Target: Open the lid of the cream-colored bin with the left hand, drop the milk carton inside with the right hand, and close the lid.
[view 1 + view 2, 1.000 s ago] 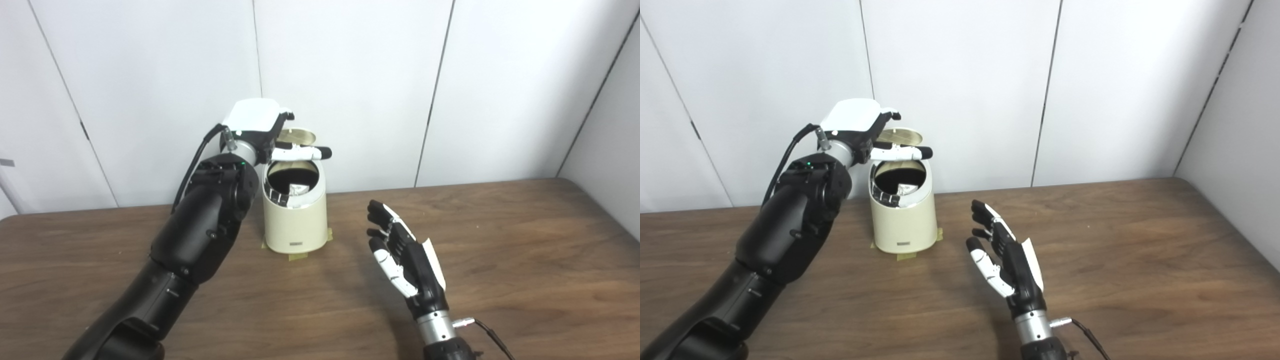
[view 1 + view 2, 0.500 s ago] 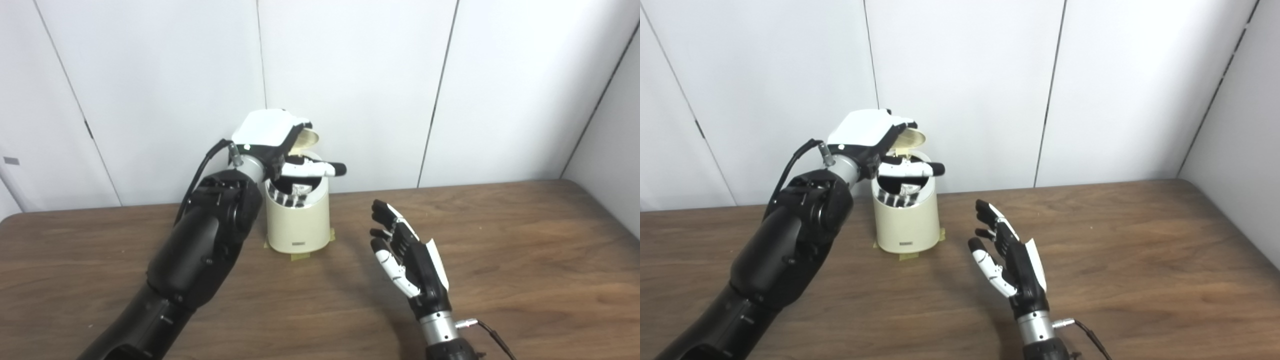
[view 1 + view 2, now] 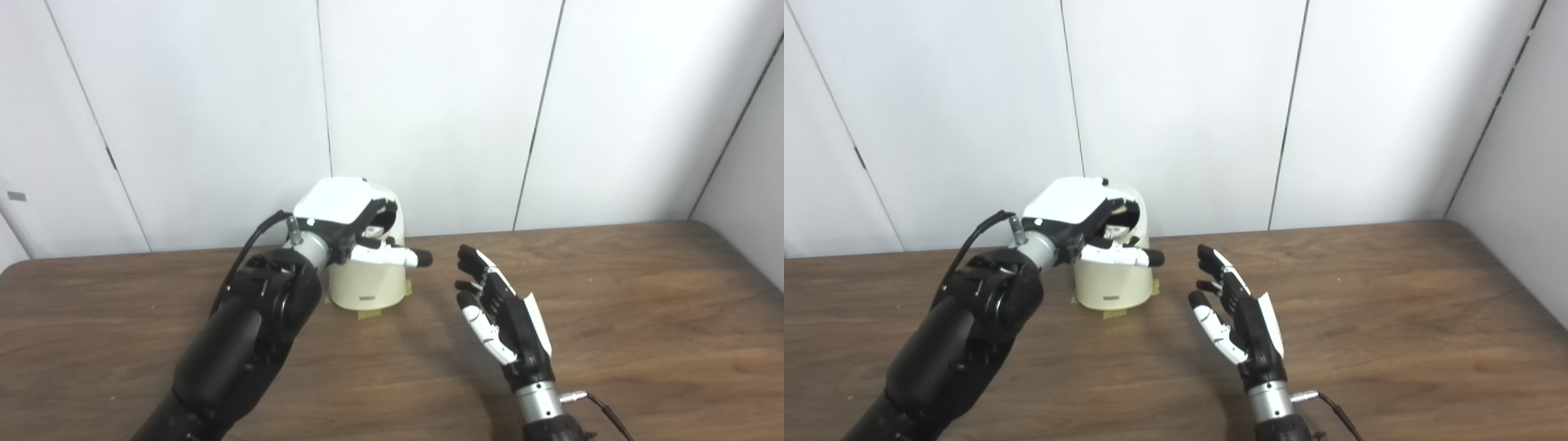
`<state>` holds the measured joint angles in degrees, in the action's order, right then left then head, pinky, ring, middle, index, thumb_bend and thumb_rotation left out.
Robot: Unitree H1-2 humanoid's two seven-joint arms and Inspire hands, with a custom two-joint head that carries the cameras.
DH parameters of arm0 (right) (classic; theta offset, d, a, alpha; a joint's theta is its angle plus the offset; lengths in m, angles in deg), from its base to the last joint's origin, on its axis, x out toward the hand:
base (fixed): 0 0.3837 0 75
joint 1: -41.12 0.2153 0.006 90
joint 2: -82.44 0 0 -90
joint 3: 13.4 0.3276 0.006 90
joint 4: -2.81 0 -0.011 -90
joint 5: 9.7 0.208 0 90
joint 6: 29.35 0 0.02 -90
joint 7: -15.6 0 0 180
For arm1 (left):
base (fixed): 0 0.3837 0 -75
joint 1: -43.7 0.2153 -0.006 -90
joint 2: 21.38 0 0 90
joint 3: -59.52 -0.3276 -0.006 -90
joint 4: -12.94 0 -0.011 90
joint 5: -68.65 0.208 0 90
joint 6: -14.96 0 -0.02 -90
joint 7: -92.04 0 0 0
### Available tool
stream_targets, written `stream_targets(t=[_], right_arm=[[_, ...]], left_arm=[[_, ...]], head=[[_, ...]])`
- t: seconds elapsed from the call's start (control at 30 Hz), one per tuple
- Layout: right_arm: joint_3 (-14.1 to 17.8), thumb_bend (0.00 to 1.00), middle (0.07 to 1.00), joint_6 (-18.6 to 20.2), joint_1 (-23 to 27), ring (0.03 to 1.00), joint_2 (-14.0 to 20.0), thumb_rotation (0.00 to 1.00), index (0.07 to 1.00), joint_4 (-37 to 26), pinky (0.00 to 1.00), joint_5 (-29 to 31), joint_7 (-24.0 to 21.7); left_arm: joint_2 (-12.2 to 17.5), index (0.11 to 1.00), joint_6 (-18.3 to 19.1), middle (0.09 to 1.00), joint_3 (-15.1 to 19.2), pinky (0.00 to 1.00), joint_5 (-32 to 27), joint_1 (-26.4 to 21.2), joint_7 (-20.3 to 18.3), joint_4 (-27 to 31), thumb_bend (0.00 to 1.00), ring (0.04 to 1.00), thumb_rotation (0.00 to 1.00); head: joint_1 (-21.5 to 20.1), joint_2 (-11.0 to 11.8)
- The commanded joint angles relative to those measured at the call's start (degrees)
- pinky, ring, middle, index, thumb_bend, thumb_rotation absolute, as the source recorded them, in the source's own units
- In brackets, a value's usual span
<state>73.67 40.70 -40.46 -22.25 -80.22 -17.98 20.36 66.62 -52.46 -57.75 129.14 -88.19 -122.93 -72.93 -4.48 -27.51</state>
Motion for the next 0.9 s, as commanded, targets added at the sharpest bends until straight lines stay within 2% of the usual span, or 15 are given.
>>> stream_targets(t=[0.0,0.33,0.87], right_arm=[[0.6,0.17,0.886,-0.1,-0.6,0.879,1.1,0.67,0.862,1.1,0.77,-0.4,0.0],[0.7,0.20,0.885,1.4,-1.1,0.880,1.3,0.73,0.866,-0.5,0.79,-0.6,-0.4],[0.6,0.22,0.883,3.7,-1.5,0.873,1.4,0.71,0.869,-2.1,0.78,-1.0,-0.6]], left_arm=[[0.9,0.886,0.7,0.899,1.0,1.00,1.7,-1.7,-0.2,1.2,1.00,0.992,1.00],[0.0,0.871,1.0,0.881,2.4,1.00,0.7,1.8,0.6,0.8,1.00,0.973,1.00],[-1.0,0.885,2.5,0.891,4.1,1.00,-1.6,6.1,0.7,-0.1,0.98,0.969,1.00]], head=[[0.0,-0.1],[-0.3,-1.1],[-0.4,-1.9]])
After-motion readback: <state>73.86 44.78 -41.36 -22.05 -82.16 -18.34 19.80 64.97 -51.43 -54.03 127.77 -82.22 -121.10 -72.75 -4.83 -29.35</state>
